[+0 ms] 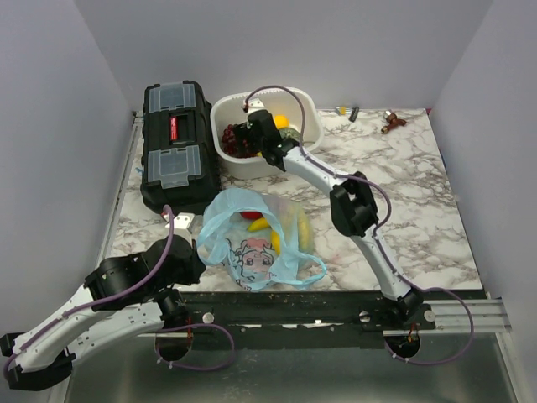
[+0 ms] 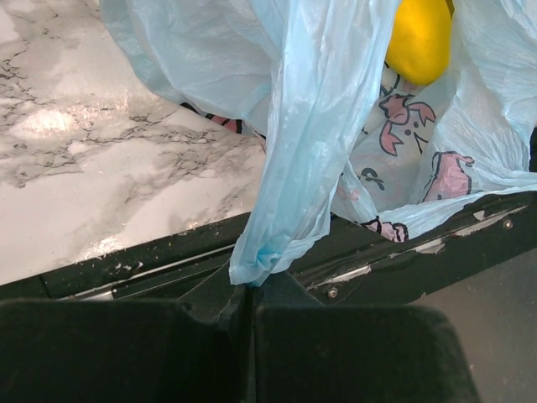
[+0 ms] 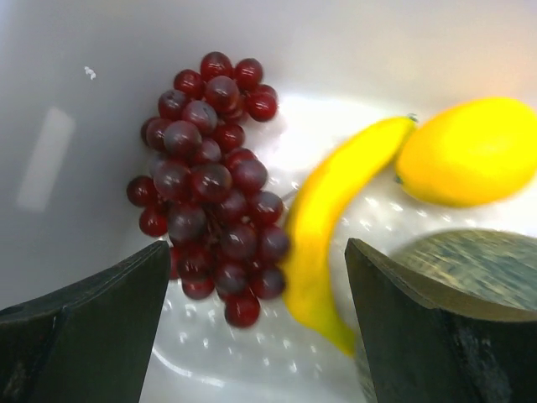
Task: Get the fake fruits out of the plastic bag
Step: Place the fake fruit in the bin, then adjust the plastic bag at the center of the board.
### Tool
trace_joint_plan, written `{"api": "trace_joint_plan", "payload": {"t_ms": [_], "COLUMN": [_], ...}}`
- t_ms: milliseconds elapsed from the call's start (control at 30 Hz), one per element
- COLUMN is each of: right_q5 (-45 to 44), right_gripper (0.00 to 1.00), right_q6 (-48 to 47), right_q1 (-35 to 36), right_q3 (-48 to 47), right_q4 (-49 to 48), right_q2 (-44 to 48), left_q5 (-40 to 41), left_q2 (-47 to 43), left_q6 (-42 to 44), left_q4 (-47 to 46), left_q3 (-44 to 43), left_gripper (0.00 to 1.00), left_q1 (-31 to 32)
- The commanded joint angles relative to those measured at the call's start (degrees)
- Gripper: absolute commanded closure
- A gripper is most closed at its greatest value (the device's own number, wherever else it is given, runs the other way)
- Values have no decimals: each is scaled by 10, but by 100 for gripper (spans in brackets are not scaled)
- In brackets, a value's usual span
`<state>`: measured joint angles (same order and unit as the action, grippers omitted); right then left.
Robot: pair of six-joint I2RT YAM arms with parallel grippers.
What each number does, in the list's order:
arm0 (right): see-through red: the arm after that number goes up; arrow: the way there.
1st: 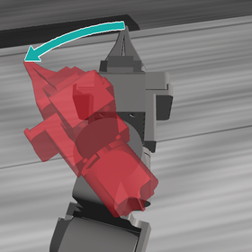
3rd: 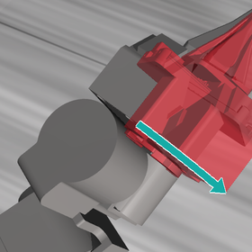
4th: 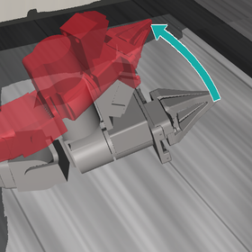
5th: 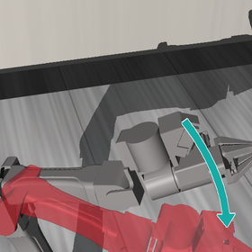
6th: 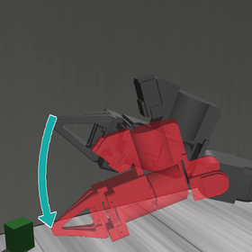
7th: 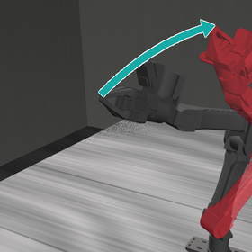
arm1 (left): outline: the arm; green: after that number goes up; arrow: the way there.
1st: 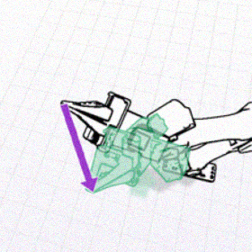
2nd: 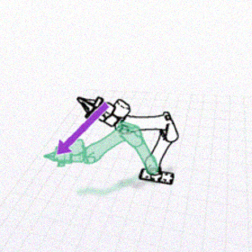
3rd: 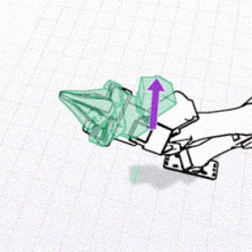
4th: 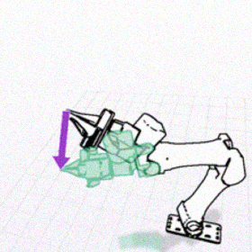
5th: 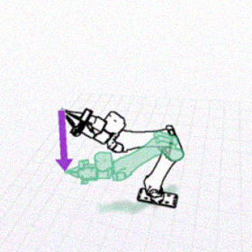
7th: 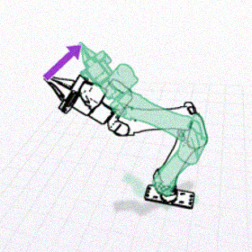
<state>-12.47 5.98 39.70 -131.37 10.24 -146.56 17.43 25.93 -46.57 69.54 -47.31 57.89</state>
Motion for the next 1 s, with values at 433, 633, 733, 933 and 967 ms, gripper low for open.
{"api": "trace_joint_plan", "payload": {"t_ms": [433,633,733,933,967], "right_q5": [-95,-38,20,52,54], "right_gripper": [13,15,15,15,15], "right_q6": [104,174,193,174,168], "right_q1": [3,4,5,29,34], "right_q3": [571,749,817,811,797], "right_q4": [-33,-5,-7,73,90], "right_q2": [503,629,695,795,807], "left_q5": [9,11,11,9,10], "left_q2": [27,23,18,22,23], "left_q6": [1,-1,-1,1,1], "left_q4": [4,6,5,4,4], "left_q3": [2,2,3,3,3], "left_gripper": [100,100,100,100,100], "left_q1": [1,2,1,1,1]}}
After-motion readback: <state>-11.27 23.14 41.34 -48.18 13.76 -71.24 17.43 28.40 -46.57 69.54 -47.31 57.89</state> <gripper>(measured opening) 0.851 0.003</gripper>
